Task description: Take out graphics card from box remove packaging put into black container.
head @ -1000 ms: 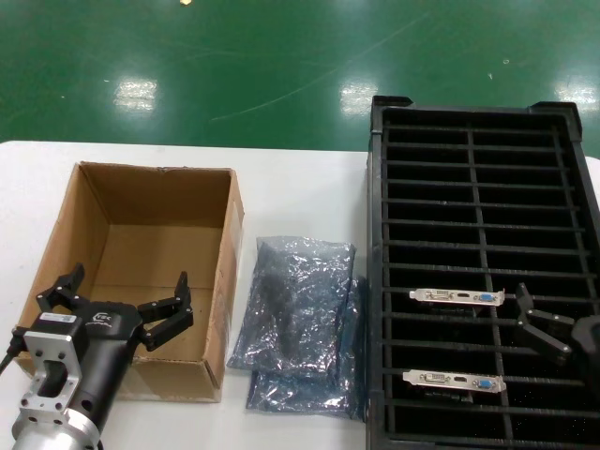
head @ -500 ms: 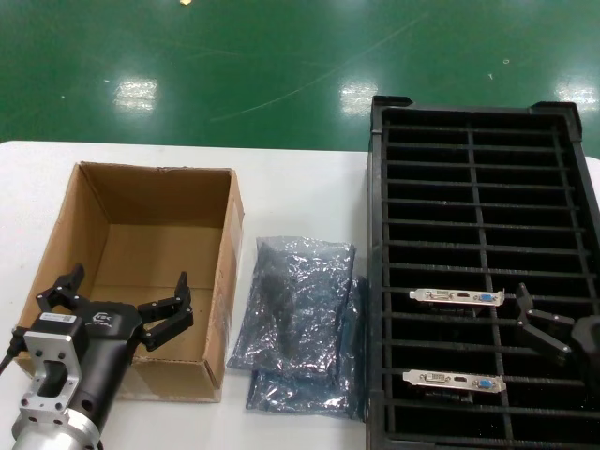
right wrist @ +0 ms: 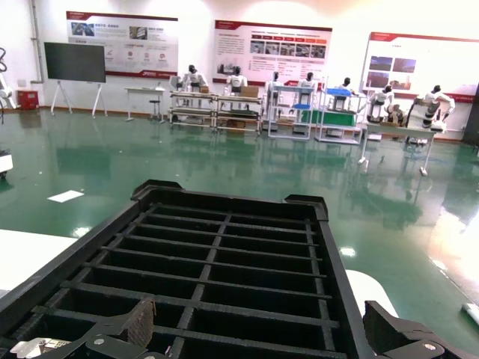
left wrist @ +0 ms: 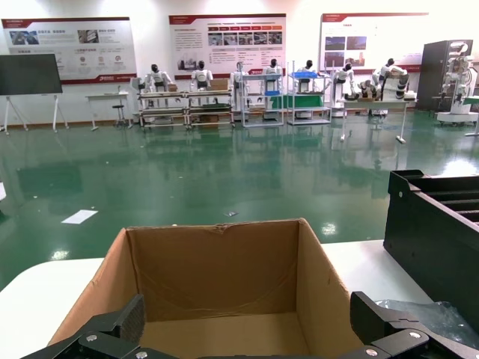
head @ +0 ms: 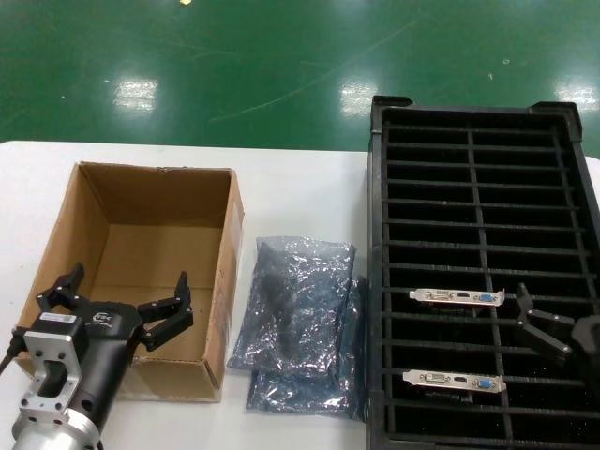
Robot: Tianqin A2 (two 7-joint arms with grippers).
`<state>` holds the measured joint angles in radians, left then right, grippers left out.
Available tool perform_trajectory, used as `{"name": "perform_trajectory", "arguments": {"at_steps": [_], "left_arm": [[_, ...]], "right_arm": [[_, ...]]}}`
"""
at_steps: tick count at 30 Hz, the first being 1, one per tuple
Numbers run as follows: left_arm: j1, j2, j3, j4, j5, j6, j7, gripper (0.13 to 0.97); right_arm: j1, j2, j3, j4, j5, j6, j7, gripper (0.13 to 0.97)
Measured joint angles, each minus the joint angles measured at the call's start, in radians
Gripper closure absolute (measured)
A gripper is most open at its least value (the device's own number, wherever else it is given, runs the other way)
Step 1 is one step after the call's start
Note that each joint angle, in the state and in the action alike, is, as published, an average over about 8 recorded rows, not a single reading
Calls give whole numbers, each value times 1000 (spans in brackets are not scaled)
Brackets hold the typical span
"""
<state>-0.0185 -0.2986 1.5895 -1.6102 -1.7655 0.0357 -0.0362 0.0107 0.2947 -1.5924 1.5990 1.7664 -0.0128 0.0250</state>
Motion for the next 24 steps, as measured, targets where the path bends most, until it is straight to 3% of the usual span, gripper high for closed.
{"name": "perform_trajectory", "arguments": {"at_steps": [24], "left_arm": [[0, 0, 0, 0, 0, 0, 0, 132]], "right_arm": [[0, 0, 0, 0, 0, 0, 0, 129]]}}
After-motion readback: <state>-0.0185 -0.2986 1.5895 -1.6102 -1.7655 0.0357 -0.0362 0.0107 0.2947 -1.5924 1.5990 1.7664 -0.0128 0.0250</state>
